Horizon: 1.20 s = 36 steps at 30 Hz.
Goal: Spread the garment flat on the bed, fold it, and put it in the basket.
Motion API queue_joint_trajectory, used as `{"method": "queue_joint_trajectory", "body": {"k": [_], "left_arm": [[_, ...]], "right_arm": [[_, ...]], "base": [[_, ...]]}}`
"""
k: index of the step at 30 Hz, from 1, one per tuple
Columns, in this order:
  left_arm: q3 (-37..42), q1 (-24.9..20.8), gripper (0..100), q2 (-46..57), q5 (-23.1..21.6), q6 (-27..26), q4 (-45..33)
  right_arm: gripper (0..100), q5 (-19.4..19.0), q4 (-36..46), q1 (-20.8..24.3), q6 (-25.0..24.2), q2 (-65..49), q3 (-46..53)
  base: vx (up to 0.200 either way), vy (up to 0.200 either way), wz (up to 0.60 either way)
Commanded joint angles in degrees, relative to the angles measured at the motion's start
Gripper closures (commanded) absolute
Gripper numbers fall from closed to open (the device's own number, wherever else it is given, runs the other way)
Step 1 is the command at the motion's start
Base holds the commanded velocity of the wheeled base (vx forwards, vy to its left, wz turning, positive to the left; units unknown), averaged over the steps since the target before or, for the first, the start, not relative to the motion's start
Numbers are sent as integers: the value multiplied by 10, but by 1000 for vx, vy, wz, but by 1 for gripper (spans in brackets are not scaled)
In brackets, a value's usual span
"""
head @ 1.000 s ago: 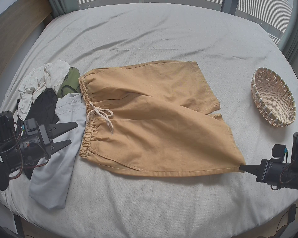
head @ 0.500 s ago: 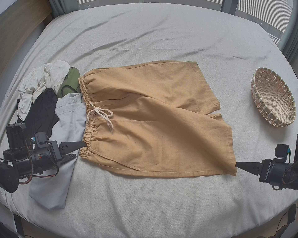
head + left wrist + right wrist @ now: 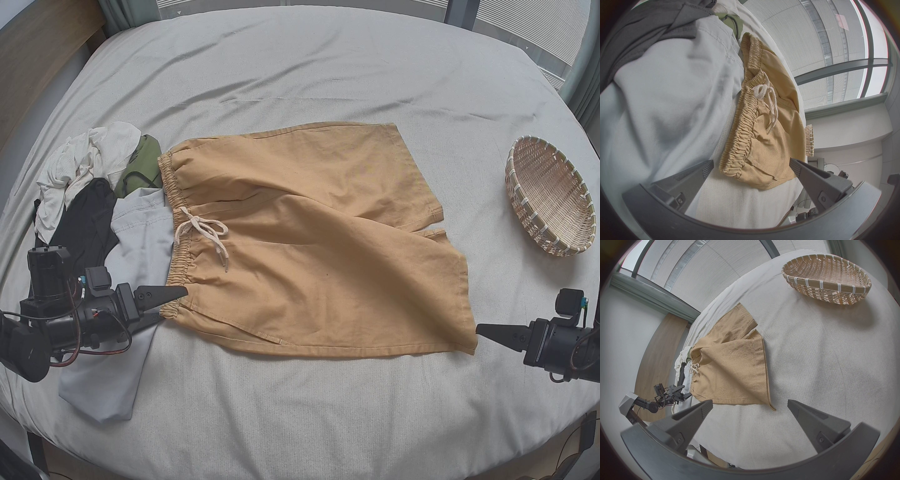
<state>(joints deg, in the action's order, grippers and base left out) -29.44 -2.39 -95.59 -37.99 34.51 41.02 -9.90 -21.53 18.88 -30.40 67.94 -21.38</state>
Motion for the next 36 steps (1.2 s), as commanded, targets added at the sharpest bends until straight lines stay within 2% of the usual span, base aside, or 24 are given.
{"method": "queue_joint_trajectory", "body": {"k": [1, 10, 14, 17, 23, 29, 36], "left_arm": [[-7, -3, 100, -14, -1, 3, 1], [18, 4, 100, -22, -6, 2, 31], [34, 20, 100, 22, -9, 4, 26], [53, 39, 100, 68, -32, 6, 22], [59, 70, 100, 102, -38, -4, -35], [90, 61, 100, 105, -48, -36, -60], [93, 61, 100, 83, -43, -52, -56]], "right_arm": [[0, 0, 0, -2, 0, 0, 2], [0, -3, -1, -6, -1, 8, 1], [0, -4, -3, -5, -1, 32, -2], [0, -4, -39, -5, 0, 69, 2], [0, -4, -111, -1, 1, 127, 13], [0, -5, -120, -1, 25, 142, 27], [0, -6, -161, 0, 24, 157, 27]], "base": [[0, 0, 0], [0, 0, 0], [0, 0, 0], [0, 0, 0], [0, 0, 0], [0, 0, 0], [0, 0, 0]]}}
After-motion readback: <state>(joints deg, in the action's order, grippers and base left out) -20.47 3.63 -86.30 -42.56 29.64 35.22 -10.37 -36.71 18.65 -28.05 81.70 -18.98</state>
